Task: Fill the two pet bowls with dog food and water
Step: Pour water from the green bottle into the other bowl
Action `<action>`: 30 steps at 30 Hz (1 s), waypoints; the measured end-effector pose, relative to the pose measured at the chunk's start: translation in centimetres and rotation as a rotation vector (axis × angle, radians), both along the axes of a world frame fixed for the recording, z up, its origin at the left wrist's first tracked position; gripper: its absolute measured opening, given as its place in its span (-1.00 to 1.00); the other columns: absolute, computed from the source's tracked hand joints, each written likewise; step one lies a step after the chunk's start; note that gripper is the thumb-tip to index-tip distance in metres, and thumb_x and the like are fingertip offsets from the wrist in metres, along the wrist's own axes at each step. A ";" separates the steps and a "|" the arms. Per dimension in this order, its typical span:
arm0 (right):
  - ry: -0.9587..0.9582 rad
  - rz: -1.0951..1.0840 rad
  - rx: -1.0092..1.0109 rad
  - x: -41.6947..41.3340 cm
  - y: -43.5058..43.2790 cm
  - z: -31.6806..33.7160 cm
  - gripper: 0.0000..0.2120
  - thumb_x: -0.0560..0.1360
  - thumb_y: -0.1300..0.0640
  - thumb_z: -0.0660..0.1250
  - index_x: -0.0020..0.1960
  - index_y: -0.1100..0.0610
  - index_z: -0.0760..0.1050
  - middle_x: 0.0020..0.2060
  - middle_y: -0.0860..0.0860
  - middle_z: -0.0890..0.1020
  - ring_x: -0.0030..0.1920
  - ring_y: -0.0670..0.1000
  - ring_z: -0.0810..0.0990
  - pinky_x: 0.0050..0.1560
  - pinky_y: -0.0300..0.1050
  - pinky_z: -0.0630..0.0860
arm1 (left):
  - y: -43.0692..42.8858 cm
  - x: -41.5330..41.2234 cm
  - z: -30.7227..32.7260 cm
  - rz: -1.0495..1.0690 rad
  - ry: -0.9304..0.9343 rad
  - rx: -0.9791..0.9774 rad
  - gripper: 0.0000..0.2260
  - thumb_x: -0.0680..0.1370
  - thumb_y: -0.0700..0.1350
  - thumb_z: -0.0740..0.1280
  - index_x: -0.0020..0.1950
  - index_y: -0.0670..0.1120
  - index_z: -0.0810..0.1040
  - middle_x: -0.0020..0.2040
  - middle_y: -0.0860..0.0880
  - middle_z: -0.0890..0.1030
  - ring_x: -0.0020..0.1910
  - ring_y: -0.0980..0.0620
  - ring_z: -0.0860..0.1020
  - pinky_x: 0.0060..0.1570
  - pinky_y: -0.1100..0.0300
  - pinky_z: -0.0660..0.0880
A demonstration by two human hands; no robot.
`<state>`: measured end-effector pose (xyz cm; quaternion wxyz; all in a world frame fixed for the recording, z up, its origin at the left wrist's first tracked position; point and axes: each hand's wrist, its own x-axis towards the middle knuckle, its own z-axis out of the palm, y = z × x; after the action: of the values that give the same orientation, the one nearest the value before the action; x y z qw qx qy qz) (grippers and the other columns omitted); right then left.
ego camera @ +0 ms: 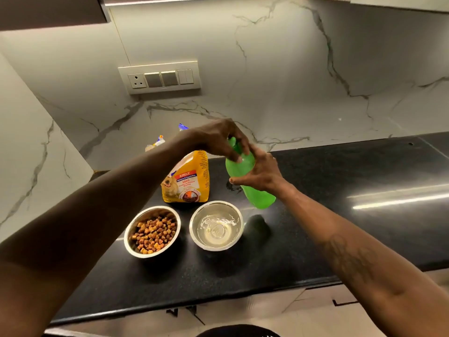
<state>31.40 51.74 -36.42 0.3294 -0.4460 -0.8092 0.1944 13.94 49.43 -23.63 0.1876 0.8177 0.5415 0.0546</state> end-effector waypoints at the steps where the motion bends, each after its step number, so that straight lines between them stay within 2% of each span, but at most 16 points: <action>1: 0.008 0.006 0.004 0.0 0.2 0.1 -0.01 0.11 -0.25 0.64 0.46 -0.12 0.35 0.06 0.07 0.70 0.05 0.10 0.67 0.12 0.02 0.62 | 0.2 0.3 -0.2 0.082 -0.056 0.037 -0.65 0.40 0.21 0.50 0.11 0.09 0.72 0.16 -0.03 0.72 0.15 -0.05 0.66 0.10 0.01 0.59; 3: 0.004 0.004 0.018 -0.1 0.5 0.3 0.00 0.14 -0.22 0.66 0.48 -0.08 0.34 0.08 0.08 0.70 0.07 0.12 0.66 0.14 0.01 0.61 | 0.8 0.8 -0.8 0.339 -0.086 0.083 -0.41 0.42 0.41 0.42 0.05 -0.11 0.72 -0.09 -0.11 0.76 -0.17 -0.03 0.74 -0.19 0.10 0.66; 5: -0.011 0.008 0.044 0.0 0.8 0.7 -0.01 0.14 -0.22 0.65 0.49 -0.12 0.33 0.11 0.05 0.70 0.07 0.11 0.66 0.13 0.02 0.61 | 1.2 0.9 -1.2 0.507 -0.026 0.083 -0.40 0.47 0.38 0.40 -0.14 -0.21 0.68 -0.39 -0.07 0.69 -0.49 0.03 0.67 -0.46 0.24 0.58; 6: -0.020 0.020 0.053 0.1 1.0 0.8 -0.02 0.13 -0.22 0.65 0.47 -0.14 0.34 0.11 0.04 0.69 0.06 0.11 0.66 0.11 0.02 0.61 | 1.4 0.8 -1.1 0.493 -0.003 0.060 -0.45 0.48 0.32 0.44 -0.16 -0.21 0.68 -0.42 -0.06 0.67 -0.52 0.06 0.64 -0.49 0.24 0.58; 8: -0.029 0.047 0.055 0.4 1.2 0.7 -0.07 0.14 -0.20 0.66 0.44 -0.10 0.38 0.09 0.05 0.69 0.04 0.11 0.65 0.08 0.04 0.61 | 1.5 0.2 -0.4 0.333 0.059 0.023 -0.63 0.47 0.13 0.55 0.06 -0.15 0.73 -0.23 -0.09 0.74 -0.34 0.04 0.69 -0.29 0.12 0.67; 10: -0.035 0.043 0.052 0.7 1.5 0.4 -0.11 0.14 -0.19 0.67 0.38 -0.05 0.43 0.06 0.05 0.68 0.01 0.11 0.64 0.06 0.02 0.60 | 1.4 -0.1 0.1 0.116 0.168 0.074 -0.58 0.43 -0.14 0.57 0.28 0.02 0.69 0.07 -0.05 0.73 -0.01 -0.04 0.67 -0.01 0.01 0.61; 12: -0.017 0.025 0.043 0.7 1.7 0.2 -0.15 0.13 -0.21 0.67 0.33 -0.03 0.45 0.02 0.04 0.68 0.00 0.11 0.64 0.03 -0.02 0.60 | 1.0 0.2 0.2 -0.022 0.175 0.154 -0.57 0.41 -0.23 0.53 0.25 0.06 0.70 0.19 -0.02 0.70 0.14 -0.08 0.61 0.17 -0.04 0.55; 13: 0.004 0.025 0.038 0.7 1.8 0.2 -0.14 0.12 -0.22 0.66 0.34 -0.05 0.45 0.03 0.04 0.68 0.00 0.11 0.65 0.04 -0.01 0.60 | 0.9 0.3 0.1 -0.033 0.120 0.173 -0.61 0.42 -0.16 0.55 0.24 0.06 0.70 0.23 -0.02 0.69 0.16 -0.08 0.61 0.19 -0.03 0.54; 15: 0.040 0.037 0.026 0.5 2.0 0.2 -0.09 0.11 -0.25 0.64 0.39 -0.10 0.41 0.07 0.05 0.69 0.05 0.10 0.65 0.10 0.02 0.62 | 1.1 0.7 -0.1 0.108 -0.003 0.142 -0.53 0.46 0.13 0.55 0.33 0.04 0.64 0.28 -0.04 0.65 0.15 -0.07 0.62 0.03 0.01 0.62; 17: 0.039 0.054 0.035 0.2 2.3 0.3 -0.03 0.12 -0.26 0.63 0.45 -0.09 0.36 0.11 0.06 0.68 0.08 0.10 0.64 0.14 0.04 0.62 | 1.4 1.1 -0.5 0.365 -0.034 0.098 -0.38 0.47 0.38 0.40 0.28 -0.08 0.66 0.12 -0.08 0.70 -0.07 -0.05 0.71 -0.30 0.11 0.68; 19: 0.025 0.054 0.055 0.0 2.6 0.4 0.02 0.12 -0.29 0.62 0.49 -0.11 0.32 0.12 0.06 0.68 0.06 0.10 0.65 0.12 0.03 0.62 | 1.9 0.9 -0.5 0.514 -0.027 0.075 -0.36 0.47 0.42 0.35 -0.03 -0.20 0.69 -0.19 -0.13 0.74 -0.38 -0.02 0.70 -0.42 0.19 0.63; 20: 0.013 0.059 0.066 -0.1 2.9 0.4 0.03 0.11 -0.29 0.62 0.49 -0.11 0.32 0.12 0.05 0.69 0.05 0.09 0.65 0.11 0.02 0.62 | 2.0 0.7 -0.3 0.533 -0.068 0.029 -0.42 0.49 0.33 0.42 -0.07 -0.23 0.68 -0.25 -0.13 0.72 -0.44 0.00 0.68 -0.40 0.21 0.63; 22: -0.015 0.076 0.072 -0.2 3.2 0.2 -0.02 0.12 -0.26 0.64 0.46 -0.07 0.38 0.11 0.05 0.69 0.03 0.10 0.66 0.08 0.01 0.62 | 1.9 0.1 0.2 0.395 -0.065 -0.027 -0.61 0.48 0.06 0.56 0.13 -0.22 0.71 -0.16 -0.10 0.74 -0.36 0.05 0.69 -0.31 0.20 0.66; 25: -0.001 0.098 0.065 -0.2 3.8 -0.2 -0.13 0.13 -0.20 0.67 0.36 -0.01 0.46 0.05 0.05 0.69 -0.02 0.09 0.65 0.02 0.01 0.61 | 1.3 -0.1 0.9 0.077 0.211 0.130 -0.52 0.41 -0.20 0.59 0.32 0.02 0.67 0.08 0.07 0.69 -0.10 0.13 0.56 -0.06 0.18 0.49; 27: 0.047 0.101 0.054 -0.3 4.0 -0.5 -0.15 0.13 -0.20 0.67 0.32 0.00 0.46 0.02 0.04 0.68 -0.05 0.07 0.64 0.00 0.01 0.62 | 1.5 -0.3 0.4 0.003 0.171 0.175 -0.55 0.42 -0.18 0.58 0.30 0.03 0.69 0.21 0.01 0.70 0.07 0.03 0.59 0.06 0.13 0.48; 30: 0.065 0.126 0.048 -0.6 4.3 -0.5 -0.08 0.13 -0.21 0.66 0.41 -0.06 0.41 0.10 0.03 0.69 0.03 0.06 0.65 0.09 0.00 0.63 | 2.0 -0.4 -0.4 0.141 0.013 0.174 -0.46 0.44 0.16 0.57 0.35 -0.04 0.64 0.22 -0.08 0.69 0.13 -0.08 0.66 0.02 0.07 0.60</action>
<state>30.76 56.03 -36.88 0.3531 -0.3796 -0.8290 0.2095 13.54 51.39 -24.03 0.1083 0.7911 0.5920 0.1092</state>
